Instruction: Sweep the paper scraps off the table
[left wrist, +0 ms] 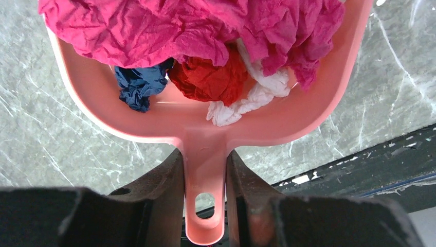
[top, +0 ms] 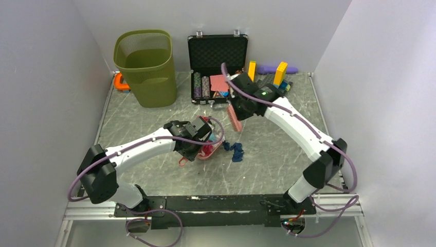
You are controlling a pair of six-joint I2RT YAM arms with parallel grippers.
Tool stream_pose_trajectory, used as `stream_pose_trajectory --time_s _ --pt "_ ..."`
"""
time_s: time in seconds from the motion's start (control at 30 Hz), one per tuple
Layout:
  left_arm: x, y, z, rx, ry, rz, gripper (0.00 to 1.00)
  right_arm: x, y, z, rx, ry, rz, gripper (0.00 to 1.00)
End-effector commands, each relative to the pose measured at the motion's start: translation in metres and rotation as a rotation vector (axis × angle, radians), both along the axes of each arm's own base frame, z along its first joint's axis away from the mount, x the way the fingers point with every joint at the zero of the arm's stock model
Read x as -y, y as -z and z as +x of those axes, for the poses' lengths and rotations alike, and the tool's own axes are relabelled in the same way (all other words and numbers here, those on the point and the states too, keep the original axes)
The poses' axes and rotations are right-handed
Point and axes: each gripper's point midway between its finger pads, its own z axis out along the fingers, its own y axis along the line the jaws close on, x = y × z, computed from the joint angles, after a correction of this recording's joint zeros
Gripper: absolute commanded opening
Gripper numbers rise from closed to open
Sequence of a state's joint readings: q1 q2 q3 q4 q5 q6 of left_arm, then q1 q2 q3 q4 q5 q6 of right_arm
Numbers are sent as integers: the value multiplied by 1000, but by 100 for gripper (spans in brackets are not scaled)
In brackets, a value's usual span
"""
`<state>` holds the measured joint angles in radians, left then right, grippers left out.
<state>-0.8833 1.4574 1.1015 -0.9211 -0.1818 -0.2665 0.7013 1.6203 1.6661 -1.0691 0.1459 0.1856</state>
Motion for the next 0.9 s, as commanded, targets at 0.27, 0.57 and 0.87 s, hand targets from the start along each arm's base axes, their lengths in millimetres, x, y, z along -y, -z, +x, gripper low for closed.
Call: stream_pose_trajectory --time_s 0.27,0.57,0.87 --pt "1 -55 -9 47 4 -85 0 69 -65 10 302 338 142 0" --pt "-15 -115 26 141 -56 -94 0 74 -64 -3 312 342 201 0" --pt "-14 -188 87 234 -118 -194 0 72 -60 -9 294 317 214 0"
